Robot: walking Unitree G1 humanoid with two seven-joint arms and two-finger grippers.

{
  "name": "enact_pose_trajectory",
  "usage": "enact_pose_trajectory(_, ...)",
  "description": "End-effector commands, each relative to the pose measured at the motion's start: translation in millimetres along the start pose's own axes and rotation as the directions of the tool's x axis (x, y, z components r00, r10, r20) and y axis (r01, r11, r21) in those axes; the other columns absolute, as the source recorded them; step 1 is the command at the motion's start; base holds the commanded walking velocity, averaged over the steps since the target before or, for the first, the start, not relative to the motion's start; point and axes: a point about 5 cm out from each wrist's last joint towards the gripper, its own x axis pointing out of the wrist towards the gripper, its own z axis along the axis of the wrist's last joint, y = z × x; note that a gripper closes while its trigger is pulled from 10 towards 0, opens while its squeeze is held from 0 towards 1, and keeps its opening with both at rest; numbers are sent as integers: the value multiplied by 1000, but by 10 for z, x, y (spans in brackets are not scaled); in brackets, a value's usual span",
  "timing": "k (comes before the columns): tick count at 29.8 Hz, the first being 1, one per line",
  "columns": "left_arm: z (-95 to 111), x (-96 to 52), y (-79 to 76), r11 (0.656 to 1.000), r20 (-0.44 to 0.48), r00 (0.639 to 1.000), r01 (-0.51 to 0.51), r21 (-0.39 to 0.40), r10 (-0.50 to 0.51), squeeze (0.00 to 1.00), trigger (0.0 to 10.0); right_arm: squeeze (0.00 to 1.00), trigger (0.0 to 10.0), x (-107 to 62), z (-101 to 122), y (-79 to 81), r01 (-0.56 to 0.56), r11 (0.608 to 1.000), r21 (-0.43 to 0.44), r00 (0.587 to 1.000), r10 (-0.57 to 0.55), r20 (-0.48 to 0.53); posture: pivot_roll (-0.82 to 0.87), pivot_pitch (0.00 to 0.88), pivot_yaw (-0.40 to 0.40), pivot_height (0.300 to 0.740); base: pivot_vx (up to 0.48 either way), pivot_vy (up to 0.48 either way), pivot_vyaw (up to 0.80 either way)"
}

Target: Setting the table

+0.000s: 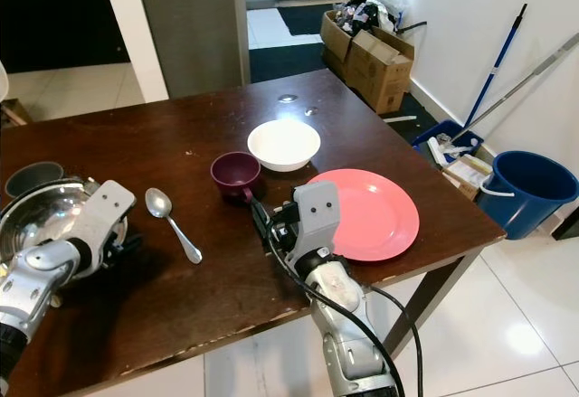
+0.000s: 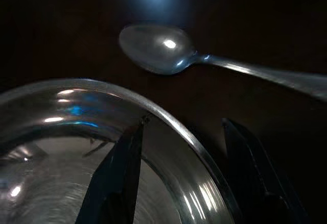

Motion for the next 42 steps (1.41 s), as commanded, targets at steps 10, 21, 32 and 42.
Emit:
enact_pose_trajectory(10, 549, -189, -85, 997, 311, 949, 23, 80, -47, 0, 10000, 0, 10000, 46, 86, -56, 31, 983, 181, 999, -37, 26, -27, 27, 122, 740, 0, 0, 0)
enact_pose_trajectory(21, 538, -402, -121, 975, 268, 954, 79, 208, -134, 0, 10000, 0, 10000, 75, 174, -70, 11, 960, 279, 999, -25, 47, -24, 33, 122, 740, 0, 0, 0)
enact_pose_trajectory(32, 176, -497, 191, 958, 47, 983, 161, 238, -177, 1000, 10000, 0, 10000, 56, 107, -67, 18, 958, 287, 1000, -24, 15, -12, 31, 121, 740, 0, 0, 0)
enact_pose_trajectory(42, 94, -371, 96, 916, -42, 969, 244, 318, -243, 0, 10000, 0, 10000, 48, 112, -99, 29, 959, 282, 999, -34, 11, -25, 29, 124, 740, 0, 0, 0)
